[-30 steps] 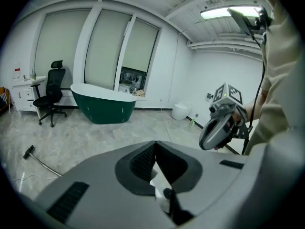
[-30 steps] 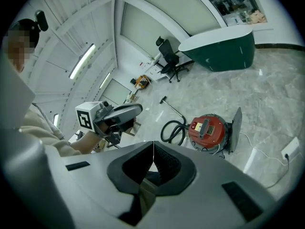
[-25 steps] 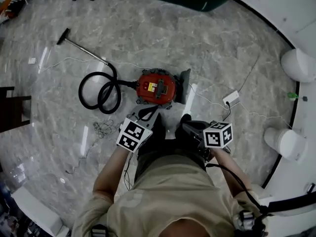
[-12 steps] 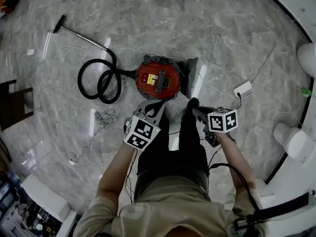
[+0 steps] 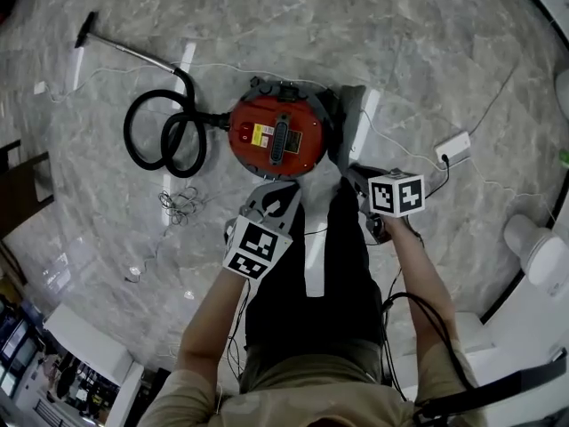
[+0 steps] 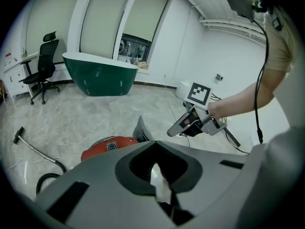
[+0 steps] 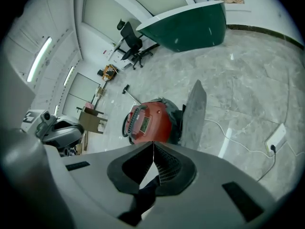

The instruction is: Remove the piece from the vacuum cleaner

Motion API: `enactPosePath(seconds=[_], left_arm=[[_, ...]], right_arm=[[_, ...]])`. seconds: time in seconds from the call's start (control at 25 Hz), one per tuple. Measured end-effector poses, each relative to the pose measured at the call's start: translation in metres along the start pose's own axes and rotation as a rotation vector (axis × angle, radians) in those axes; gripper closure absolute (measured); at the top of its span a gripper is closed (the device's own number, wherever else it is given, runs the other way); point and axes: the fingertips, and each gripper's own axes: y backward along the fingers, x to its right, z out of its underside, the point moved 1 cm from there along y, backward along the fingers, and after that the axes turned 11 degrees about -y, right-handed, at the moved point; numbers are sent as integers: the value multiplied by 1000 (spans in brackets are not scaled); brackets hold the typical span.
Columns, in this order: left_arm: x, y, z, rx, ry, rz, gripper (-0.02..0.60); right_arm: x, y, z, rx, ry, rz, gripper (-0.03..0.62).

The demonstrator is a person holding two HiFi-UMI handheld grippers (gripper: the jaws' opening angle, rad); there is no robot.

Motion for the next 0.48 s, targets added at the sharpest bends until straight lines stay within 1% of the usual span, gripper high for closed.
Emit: enactPosePath(seconds=[0.04, 0.16, 0.24, 0.36, 0.4, 0.44, 0.48], left_arm=[[1, -5, 5, -4, 6, 5, 577], [3, -18, 20, -13, 23, 18, 577], [2, -27, 29, -17, 28, 24, 577], [1, -36, 35, -21, 39, 27, 577], [0, -38, 35, -20, 43, 28, 578], [-1, -40, 36, -20, 46, 29, 578], [-1, -42, 36, -20, 48, 32, 577]], right_arm=[[6, -6, -2, 10, -22, 4, 591], [13, -19, -12, 67, -117, -30, 591], [21, -28, -20, 103, -120, -10, 591], [38, -42, -27, 123, -102, 37, 588], [43, -46, -29, 120, -98, 45, 561], [46, -50, -30, 111, -93, 51, 452], [50, -54, -31, 97, -87, 58, 391]])
